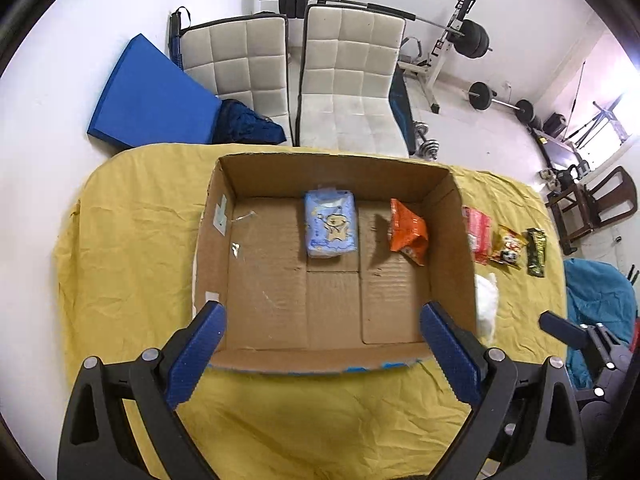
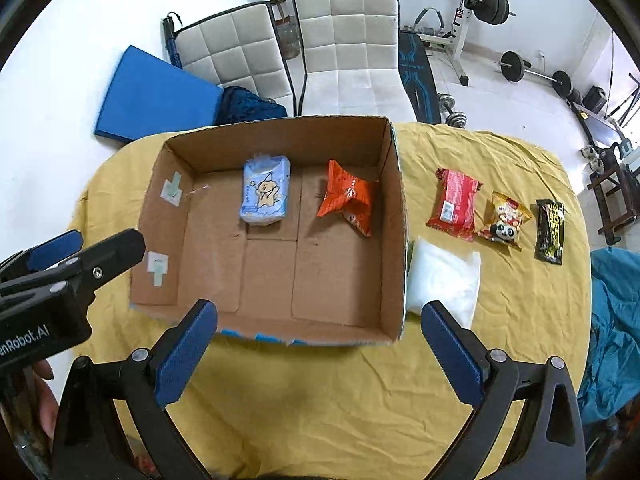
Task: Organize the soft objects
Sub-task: 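Grasp the red snack bag with the left tool while the right tool grasps the black shoe shine wipes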
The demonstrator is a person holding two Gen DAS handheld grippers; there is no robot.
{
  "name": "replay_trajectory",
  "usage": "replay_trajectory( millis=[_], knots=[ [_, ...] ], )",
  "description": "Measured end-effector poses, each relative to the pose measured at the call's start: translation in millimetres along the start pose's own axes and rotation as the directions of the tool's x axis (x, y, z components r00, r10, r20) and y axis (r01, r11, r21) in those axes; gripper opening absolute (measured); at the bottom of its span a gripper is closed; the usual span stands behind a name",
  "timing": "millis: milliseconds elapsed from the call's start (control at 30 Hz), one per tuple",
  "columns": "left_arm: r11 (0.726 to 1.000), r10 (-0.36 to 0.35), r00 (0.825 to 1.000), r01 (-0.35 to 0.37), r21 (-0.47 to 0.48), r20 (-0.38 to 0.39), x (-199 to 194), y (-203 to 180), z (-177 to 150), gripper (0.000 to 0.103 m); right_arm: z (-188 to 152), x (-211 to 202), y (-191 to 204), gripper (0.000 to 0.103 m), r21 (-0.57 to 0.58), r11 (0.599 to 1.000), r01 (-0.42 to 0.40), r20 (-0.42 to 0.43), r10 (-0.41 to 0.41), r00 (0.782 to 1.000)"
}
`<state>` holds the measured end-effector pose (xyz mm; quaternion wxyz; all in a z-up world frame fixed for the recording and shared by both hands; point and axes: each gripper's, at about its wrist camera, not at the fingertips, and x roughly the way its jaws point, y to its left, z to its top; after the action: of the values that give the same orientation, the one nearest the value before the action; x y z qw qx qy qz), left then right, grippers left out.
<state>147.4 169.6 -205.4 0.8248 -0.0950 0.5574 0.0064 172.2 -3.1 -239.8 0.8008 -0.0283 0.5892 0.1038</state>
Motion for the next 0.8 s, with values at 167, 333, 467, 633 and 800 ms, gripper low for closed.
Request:
replay_trajectory(
  millis=[167,333,467,633,800],
  knots=[
    [1.0,-0.021,1.0,0.021,0.016,0.023,-16,-21,-8,0.099,-15,-17,-13,0.103,0.016,0.999,-0.037,0.001,0.036,0.999],
    [0.997,-0.046,0.999,0.045,0.055,0.023,-19,-63,-7,0.099,-25,-30,-61,0.103,0.087,0.995,-0.038,0.007,0.038,0.999],
    [0.993,-0.074,0.997,0.074,0.092,-0.003,-8,-108,-4,0.099,-27,-40,-122,0.103,0.16,0.987,-0.01,0.009,0.009,1.0],
    [0.982,-0.103,0.992,0.113,0.153,-0.072,22,-175,10,0.099,-22,-48,-206,0.103,0.236,0.971,0.046,0.011,-0.05,0.999],
    [0.972,-0.084,0.986,0.113,0.207,-0.141,70,-238,29,0.099,-10,-37,-291,0.103,0.297,0.949,0.103,-0.013,-0.104,0.995]
  ],
)
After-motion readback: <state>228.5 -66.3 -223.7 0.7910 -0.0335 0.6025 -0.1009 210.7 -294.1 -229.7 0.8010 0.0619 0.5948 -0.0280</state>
